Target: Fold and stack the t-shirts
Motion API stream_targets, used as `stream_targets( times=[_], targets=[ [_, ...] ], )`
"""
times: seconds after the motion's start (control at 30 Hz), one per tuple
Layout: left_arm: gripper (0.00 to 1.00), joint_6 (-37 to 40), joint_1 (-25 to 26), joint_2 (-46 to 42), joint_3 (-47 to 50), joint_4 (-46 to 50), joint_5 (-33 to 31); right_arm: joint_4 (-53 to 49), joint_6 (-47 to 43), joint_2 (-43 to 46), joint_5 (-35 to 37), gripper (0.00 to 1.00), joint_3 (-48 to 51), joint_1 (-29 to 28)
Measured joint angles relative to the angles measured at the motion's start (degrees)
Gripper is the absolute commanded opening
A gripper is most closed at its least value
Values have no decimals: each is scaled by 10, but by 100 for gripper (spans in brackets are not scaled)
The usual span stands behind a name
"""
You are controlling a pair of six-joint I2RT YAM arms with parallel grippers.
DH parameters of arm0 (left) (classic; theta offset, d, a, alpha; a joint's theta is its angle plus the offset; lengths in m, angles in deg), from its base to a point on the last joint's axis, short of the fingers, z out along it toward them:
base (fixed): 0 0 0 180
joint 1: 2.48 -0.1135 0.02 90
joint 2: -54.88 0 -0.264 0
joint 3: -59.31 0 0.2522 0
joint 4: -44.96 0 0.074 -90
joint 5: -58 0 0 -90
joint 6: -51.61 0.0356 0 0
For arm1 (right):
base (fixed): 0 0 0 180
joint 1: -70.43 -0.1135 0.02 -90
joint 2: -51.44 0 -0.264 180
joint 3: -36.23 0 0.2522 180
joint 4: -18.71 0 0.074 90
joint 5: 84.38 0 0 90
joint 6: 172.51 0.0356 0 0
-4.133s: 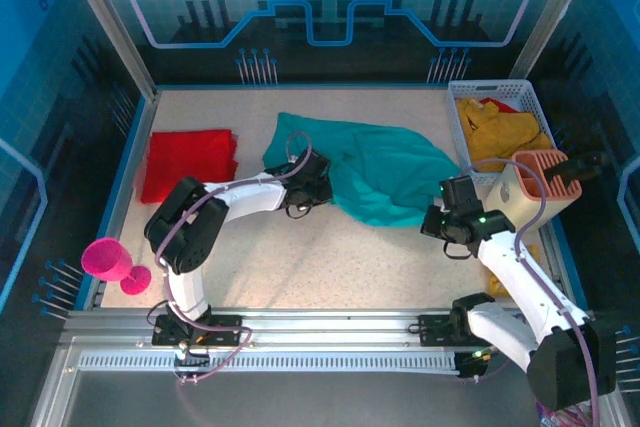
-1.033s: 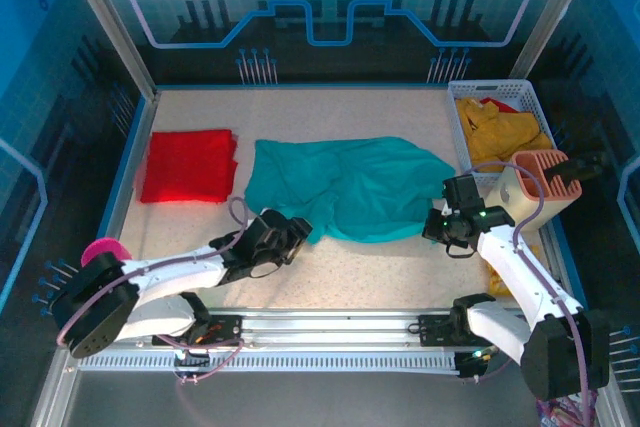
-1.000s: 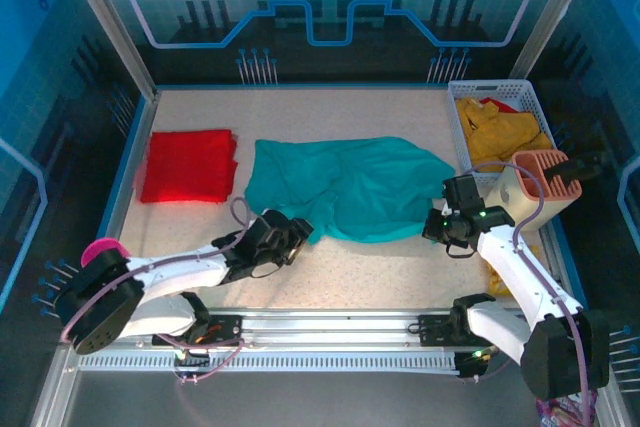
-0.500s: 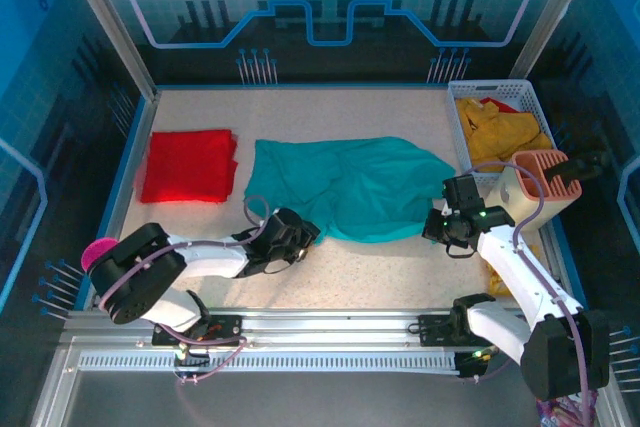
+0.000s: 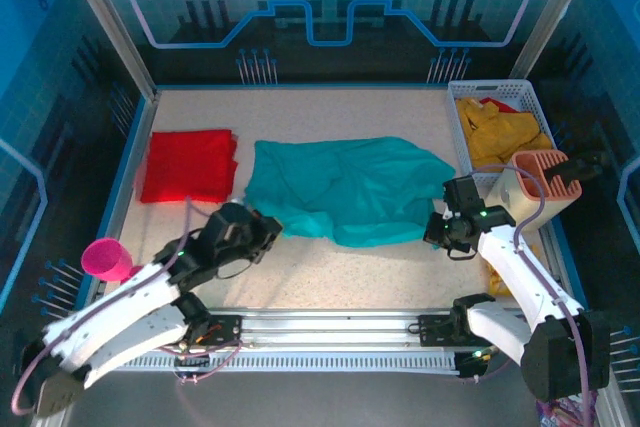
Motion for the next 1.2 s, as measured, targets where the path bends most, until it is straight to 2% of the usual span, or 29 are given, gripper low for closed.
stream_targets(
  times=[0.17, 0.33, 0.4, 0.5, 0.53, 0.57, 0.63, 0.7, 0.73, 0.77, 0.9, 1.03, 1.2],
  targets=[
    [5, -7, -13, -121, 6, 166, 7, -37, 22, -10, -4, 5, -14, -24],
    [5, -22, -13, -173, 38, 280, 8, -75, 54, -14, 28, 10, -14, -40],
    [6, -26, -13, -182, 41, 320, 8, -90, 74, -16, 54, 20, -14, -48],
    [16, -35, -13, -198, 43, 359, 4, -108, 90, -22, 86, 46, -14, -70],
    [24, -36, -13, -204, 43, 359, 3, -112, 95, -30, 95, 64, -16, -79],
    [35, -37, -13, -209, 45, 356, 3, -115, 100, -43, 99, 72, -19, -86],
    [50, -36, -13, -214, 54, 345, 5, -118, 98, -68, 103, 83, -27, -96],
    [58, -33, -14, -213, 59, 338, 6, -119, 96, -84, 107, 88, -35, -104],
    [60, -29, -14, -210, 59, 338, 6, -118, 92, -84, 107, 94, -39, -106],
    [61, -22, -14, -202, 57, 340, 6, -118, 88, -81, 109, 99, -43, -108],
    [57, 18, -27, -118, 21, 334, 5, -108, 65, -52, 108, 100, -70, -108],
    [42, 79, -62, 18, -25, 234, 32, -56, 29, -20, 67, 100, -82, -100],
    [35, 160, -91, 207, -95, 110, 66, -9, 4, -27, 25, 98, -91, -91]
  ],
)
